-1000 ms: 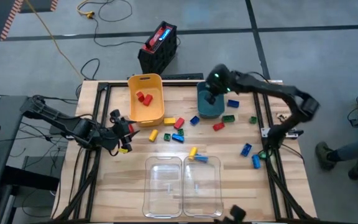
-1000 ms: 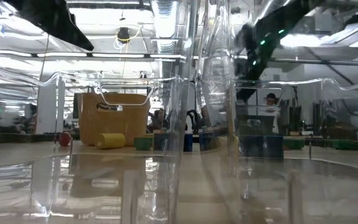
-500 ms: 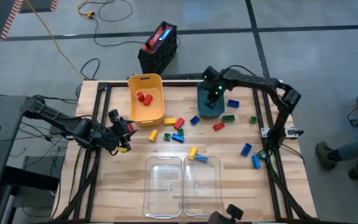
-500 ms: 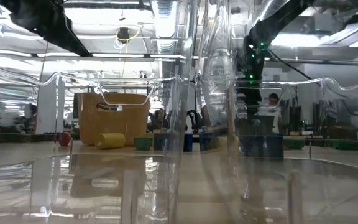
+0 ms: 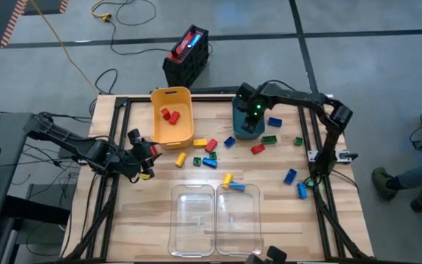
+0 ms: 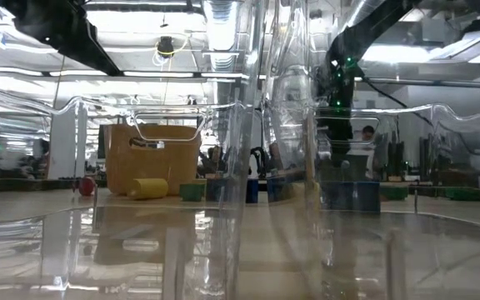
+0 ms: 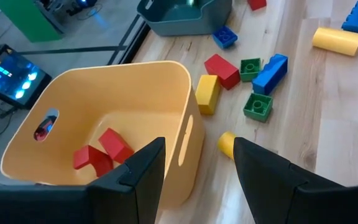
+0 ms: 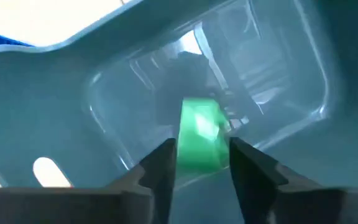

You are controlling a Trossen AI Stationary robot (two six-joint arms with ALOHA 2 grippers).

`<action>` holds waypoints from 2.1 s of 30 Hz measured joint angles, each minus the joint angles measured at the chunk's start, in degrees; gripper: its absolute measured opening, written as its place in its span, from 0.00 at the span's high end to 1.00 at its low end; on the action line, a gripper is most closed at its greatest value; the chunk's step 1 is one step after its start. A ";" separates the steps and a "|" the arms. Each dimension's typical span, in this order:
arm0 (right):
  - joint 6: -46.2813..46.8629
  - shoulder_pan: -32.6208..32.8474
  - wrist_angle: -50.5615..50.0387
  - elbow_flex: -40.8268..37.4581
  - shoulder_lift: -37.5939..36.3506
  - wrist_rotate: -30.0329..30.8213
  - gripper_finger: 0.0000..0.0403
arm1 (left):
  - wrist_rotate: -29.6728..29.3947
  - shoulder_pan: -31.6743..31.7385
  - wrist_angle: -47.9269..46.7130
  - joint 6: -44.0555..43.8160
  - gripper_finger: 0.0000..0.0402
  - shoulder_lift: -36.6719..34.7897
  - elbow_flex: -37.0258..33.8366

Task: Sort blocks
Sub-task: Put the green game piece into the blue bin

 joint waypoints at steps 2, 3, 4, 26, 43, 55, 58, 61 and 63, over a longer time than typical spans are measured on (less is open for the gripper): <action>0.17 0.00 -0.28 0.15 -0.02 0.00 0.52 | 0.12 0.00 -0.02 0.03 0.54 0.00 0.00; 0.36 0.02 -0.34 0.22 -0.40 -0.01 0.50 | 0.13 0.00 -0.02 0.03 0.54 0.00 0.00; 0.42 0.02 -0.27 0.22 -1.04 0.01 0.48 | 0.14 0.00 -0.02 0.03 0.54 0.00 0.00; 12.08 9.61 -3.12 -28.13 -38.53 6.66 0.41 | 3.05 0.00 -0.85 0.44 0.54 -0.04 0.00; -11.14 8.93 4.99 -31.15 -24.13 6.02 0.39 | 7.91 -0.02 -1.45 -1.63 0.54 -0.04 0.00; -15.72 2.83 6.76 -31.10 -24.00 4.24 0.39 | 7.93 -0.02 -2.40 -1.70 0.54 -0.04 0.00; -17.18 2.51 7.09 -31.10 -24.00 3.88 0.39 | 7.93 -0.02 -2.45 -1.74 0.54 -0.04 0.00; -18.48 1.82 9.13 -31.17 -23.72 2.62 0.39 | 7.95 -0.02 -2.45 -1.95 0.54 -0.04 0.00; -18.92 1.55 9.71 -31.23 -22.40 2.03 0.39 | 7.95 -0.02 -2.45 -2.17 0.54 -0.04 0.00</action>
